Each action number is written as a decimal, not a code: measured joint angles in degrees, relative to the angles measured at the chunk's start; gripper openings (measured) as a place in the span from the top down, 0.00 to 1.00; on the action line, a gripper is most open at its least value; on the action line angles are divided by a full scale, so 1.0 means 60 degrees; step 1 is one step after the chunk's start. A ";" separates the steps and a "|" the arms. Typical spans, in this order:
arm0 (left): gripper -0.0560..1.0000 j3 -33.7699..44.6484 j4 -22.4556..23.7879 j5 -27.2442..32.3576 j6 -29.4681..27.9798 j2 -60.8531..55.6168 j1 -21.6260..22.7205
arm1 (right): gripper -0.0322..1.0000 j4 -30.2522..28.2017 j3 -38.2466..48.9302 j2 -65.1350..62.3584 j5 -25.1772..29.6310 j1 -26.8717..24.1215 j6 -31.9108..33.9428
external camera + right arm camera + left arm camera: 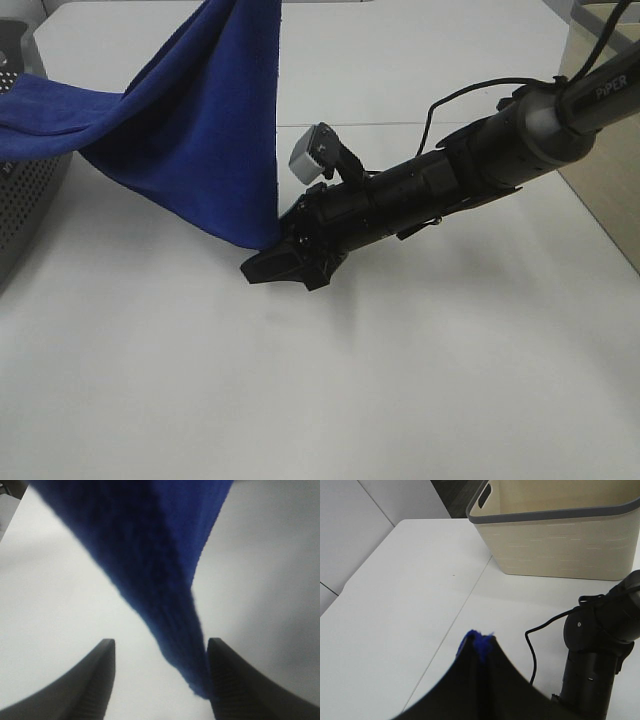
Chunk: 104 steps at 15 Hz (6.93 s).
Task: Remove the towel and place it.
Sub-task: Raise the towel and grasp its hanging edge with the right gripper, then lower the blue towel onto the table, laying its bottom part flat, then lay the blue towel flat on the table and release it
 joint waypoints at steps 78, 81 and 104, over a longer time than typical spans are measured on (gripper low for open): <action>0.95 -0.1900 0.2540 -0.2607 -0.7162 -0.1566 0.0783 | 0.95 -1.0208 -0.8690 -0.7821 0.1958 -0.3925 1.1173; 0.95 -0.1862 0.2435 -0.3046 -0.7257 -0.1222 0.1318 | 0.95 -0.9807 -0.8690 -0.7124 0.1031 -0.3915 1.1411; 0.95 0.5243 0.2225 -0.8203 -0.6637 -0.1041 0.2330 | 0.95 -0.7286 -0.0668 -0.7334 -0.1213 -0.3896 0.8528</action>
